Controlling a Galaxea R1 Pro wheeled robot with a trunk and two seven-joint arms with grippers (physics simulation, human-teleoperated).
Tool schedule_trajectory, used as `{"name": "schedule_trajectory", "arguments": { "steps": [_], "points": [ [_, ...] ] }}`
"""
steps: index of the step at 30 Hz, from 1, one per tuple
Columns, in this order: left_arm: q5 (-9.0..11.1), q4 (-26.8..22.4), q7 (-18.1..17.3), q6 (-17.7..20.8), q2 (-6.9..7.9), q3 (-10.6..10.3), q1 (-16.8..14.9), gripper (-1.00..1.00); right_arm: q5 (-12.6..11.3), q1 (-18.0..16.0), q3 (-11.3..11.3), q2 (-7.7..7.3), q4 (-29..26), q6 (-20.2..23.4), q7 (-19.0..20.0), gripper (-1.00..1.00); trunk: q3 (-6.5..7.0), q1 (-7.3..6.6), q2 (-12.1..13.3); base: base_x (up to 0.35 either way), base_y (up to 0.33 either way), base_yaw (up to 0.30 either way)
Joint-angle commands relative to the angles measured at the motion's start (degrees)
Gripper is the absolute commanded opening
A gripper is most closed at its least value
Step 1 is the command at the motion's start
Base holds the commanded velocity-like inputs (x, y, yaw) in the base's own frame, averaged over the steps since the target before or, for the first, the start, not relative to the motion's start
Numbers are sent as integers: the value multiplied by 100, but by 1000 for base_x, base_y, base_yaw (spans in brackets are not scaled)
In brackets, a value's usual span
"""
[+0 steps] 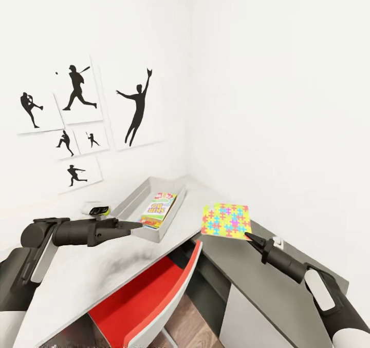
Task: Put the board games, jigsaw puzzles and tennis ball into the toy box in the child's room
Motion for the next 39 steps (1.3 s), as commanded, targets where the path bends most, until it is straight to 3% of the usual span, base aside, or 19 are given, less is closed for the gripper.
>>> {"name": "schedule_trajectory", "arguments": {
  "steps": [1, 17, 22, 39],
  "points": [
    [-2, 1, -22, 61, 1, -3, -7, 100, -13, -4, -7, 0, -1, 30, 12, -100, -13, 4, -13, 0, 0, 292],
    [-2, 1, -22, 56, 2, -3, -7, 100, -15, -4, 4, 0, -78, 8, 29, -100, -13, 4, -13, 51, 0, 280],
    [-2, 1, -22, 55, -3, -3, -7, 100, -11, -4, 6, 0, -413, -11, 7, -100, -13, 4, -13, 16, 0, 53],
    [-9, 1, -22, 55, -6, -3, -7, 100, -1, -4, -8, -2, -499, -5, 3, -100, -13, 4, -13, 90, -22, 17]
  ]
}}
